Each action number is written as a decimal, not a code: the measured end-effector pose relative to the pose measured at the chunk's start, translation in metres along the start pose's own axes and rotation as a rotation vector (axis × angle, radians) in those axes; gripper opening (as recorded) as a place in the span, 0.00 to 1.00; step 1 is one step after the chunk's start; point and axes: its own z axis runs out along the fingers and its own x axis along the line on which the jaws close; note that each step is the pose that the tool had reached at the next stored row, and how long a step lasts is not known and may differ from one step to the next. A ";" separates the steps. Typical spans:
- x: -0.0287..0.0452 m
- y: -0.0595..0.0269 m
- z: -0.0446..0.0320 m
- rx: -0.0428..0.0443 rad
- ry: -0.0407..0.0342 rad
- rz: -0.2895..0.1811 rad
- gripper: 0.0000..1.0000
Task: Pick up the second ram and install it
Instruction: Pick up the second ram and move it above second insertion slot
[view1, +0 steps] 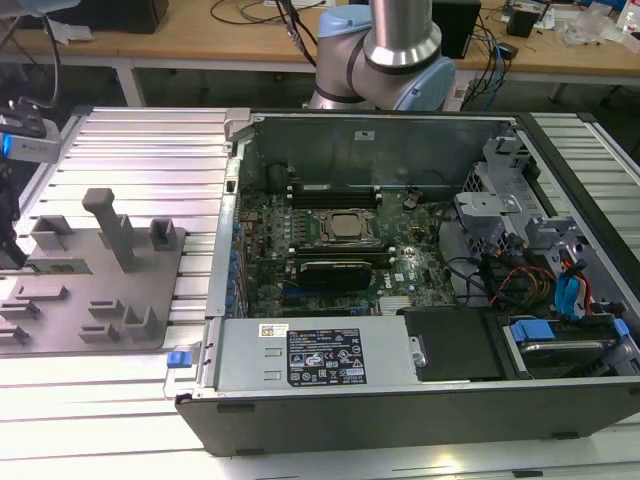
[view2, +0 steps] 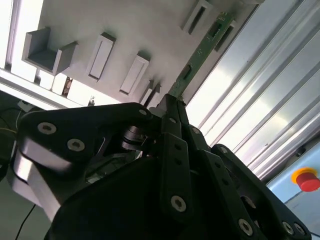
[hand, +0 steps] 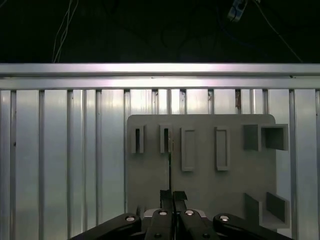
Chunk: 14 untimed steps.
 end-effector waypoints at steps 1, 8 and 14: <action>-0.0001 0.0001 -0.0039 0.0000 0.0000 0.000 0.09; -0.0003 0.0010 -0.0279 0.0000 0.0000 0.000 0.09; -0.0007 0.0020 -0.0554 0.0001 0.0001 0.000 0.09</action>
